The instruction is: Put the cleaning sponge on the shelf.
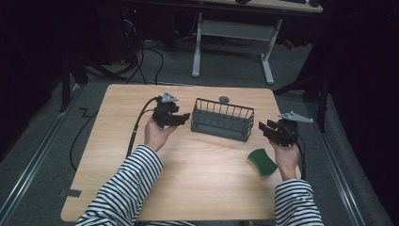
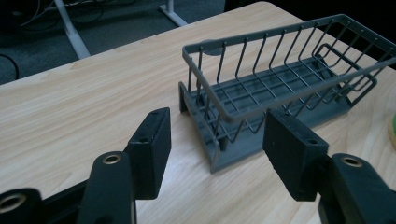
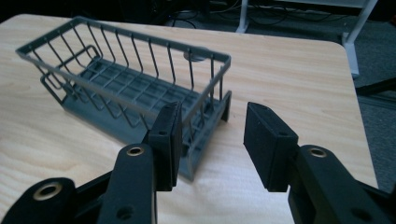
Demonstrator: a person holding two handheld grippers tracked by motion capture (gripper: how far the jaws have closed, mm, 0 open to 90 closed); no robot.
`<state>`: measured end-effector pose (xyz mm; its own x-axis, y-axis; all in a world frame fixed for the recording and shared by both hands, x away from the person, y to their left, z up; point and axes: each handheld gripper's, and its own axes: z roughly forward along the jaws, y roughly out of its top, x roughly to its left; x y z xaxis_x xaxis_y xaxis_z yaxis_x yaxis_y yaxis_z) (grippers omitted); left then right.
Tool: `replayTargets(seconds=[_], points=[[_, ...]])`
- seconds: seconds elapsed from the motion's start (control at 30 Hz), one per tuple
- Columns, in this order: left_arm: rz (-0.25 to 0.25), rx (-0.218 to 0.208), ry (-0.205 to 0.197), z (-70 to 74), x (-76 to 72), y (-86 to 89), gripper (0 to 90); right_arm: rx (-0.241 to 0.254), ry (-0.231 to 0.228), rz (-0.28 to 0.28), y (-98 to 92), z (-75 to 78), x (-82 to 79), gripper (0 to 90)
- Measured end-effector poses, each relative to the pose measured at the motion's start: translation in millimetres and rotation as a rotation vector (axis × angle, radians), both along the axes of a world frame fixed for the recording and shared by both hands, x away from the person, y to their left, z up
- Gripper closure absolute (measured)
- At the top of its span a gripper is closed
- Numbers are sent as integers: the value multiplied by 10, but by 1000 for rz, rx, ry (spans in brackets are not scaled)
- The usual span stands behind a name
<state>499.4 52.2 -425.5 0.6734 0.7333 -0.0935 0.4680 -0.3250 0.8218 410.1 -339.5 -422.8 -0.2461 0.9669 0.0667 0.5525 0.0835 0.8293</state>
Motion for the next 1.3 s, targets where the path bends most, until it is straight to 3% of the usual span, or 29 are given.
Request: replayTargets(seconds=[0.17, 0.27, 0.4, 0.5, 0.53, 0.73, 0.83, 0.93, 1.13, 1.3], points=[[-5, -16, 37, -33, 163, -180, 444, 51, 52, 0, 4, 5, 195, 586], [-7, -22, 47, -69, 204, -230, 455, 45, 55, -11, -4, -10, 234, 587], [8, -47, 68, -147, 289, -256, 531, 77, 102, -34, -58, -72, 356, 589], [18, -38, 71, -171, 310, -252, 559, 63, 100, -31, -27, -67, 395, 600], [24, -43, 70, -178, 328, -241, 581, 8, 84, -18, 51, -44, 426, 615], [8, -67, 77, -168, 332, -244, 613, 1, 121, -20, 122, -71, 534, 616], [14, -70, 110, -213, 373, -229, 636, -12, 166, -20, 143, -127, 620, 601], [14, -80, 120, -218, 386, -231, 648, 11, 172, -9, 153, -149, 634, 598], [-16, -61, 129, -203, 390, -298, 710, -7, 196, 11, 225, -182, 641, 657], [-19, -75, 142, -217, 402, -277, 756, -14, 214, 22, 225, -203, 621, 671]])
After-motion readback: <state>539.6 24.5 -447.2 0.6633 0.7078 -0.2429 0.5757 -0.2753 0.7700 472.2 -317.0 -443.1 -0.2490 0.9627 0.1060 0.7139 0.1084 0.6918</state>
